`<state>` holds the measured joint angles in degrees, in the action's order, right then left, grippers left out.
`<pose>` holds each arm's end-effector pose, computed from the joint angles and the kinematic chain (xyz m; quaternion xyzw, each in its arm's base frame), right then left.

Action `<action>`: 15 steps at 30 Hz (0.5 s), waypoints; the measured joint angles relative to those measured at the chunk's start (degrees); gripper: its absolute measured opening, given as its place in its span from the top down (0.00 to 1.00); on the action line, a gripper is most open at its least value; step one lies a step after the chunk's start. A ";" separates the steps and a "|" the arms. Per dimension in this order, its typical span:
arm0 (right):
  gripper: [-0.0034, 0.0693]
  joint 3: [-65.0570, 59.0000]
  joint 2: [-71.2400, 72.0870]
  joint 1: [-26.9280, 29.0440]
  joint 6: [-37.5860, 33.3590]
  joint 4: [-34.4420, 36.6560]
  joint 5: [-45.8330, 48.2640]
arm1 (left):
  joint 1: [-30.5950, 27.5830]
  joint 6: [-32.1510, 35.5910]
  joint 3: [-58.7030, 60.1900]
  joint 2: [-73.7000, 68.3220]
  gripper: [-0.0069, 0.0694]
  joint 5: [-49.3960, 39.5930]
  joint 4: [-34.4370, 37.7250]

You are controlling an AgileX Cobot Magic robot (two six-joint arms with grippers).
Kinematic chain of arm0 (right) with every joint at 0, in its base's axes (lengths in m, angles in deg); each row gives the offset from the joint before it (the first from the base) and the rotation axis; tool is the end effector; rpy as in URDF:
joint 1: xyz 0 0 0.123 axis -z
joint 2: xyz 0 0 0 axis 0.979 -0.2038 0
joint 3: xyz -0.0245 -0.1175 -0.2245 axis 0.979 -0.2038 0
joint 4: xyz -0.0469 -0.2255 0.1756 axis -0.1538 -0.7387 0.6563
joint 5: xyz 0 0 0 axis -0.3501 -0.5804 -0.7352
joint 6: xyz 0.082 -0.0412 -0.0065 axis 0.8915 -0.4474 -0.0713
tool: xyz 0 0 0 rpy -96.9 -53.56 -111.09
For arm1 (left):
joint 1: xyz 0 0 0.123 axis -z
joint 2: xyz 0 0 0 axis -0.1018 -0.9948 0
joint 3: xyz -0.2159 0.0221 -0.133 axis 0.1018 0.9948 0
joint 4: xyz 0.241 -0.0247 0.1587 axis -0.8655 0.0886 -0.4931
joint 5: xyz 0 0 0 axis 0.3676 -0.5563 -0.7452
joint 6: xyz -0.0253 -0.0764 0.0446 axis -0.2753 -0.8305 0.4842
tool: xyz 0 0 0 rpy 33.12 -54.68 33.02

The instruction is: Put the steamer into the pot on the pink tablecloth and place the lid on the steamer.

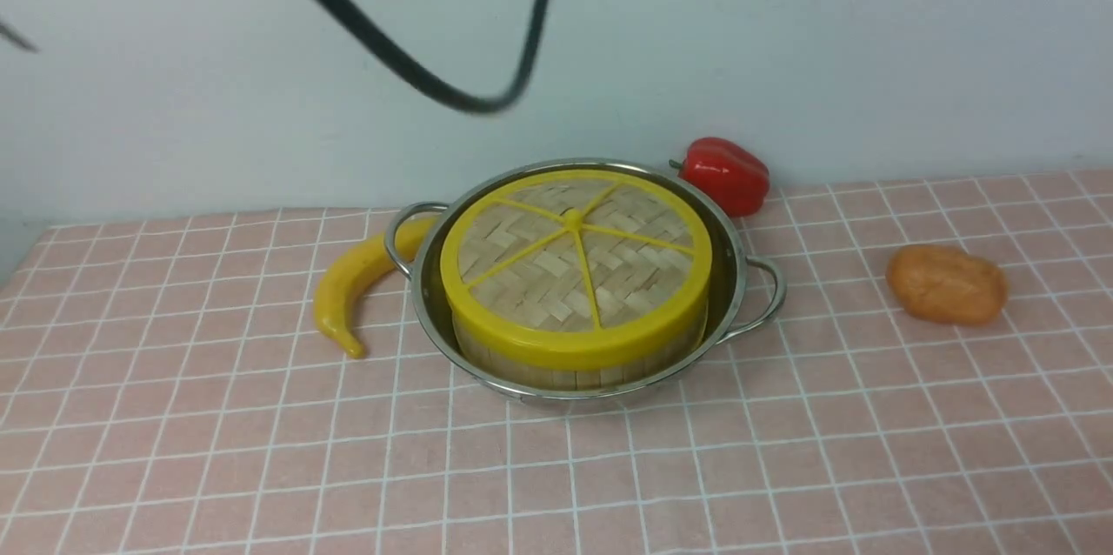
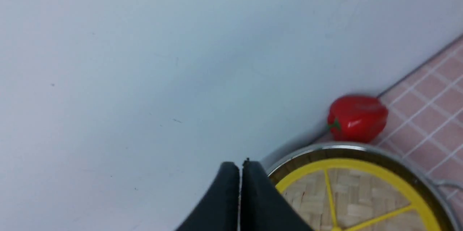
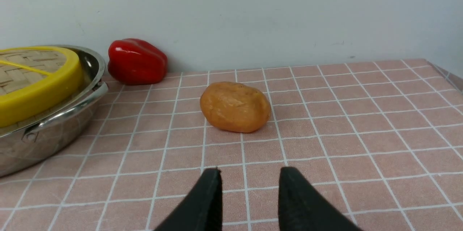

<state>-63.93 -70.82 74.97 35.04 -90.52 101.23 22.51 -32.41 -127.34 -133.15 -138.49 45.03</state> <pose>0.1242 -0.0002 0.1789 0.0777 0.7889 0.0451 0.6080 0.3499 -0.1688 0.4630 0.2579 0.8156 0.0150 0.5177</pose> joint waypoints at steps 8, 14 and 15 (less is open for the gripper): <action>0.62 0.00 0.00 0.00 0.00 0.00 0.00 | 0.00 -2.27 0.00 4.58 0.93 0.00 -0.40; 0.62 0.00 0.00 0.00 0.00 0.00 0.00 | 0.00 -2.29 1.83 4.80 0.92 0.00 -0.33; 0.62 0.00 0.00 0.00 0.00 0.00 0.00 | -0.43 -2.29 4.57 5.82 0.92 0.24 -0.13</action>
<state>-63.93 -70.82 74.97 35.04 -90.52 101.23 22.07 -34.71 -122.77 -127.33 -138.25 44.90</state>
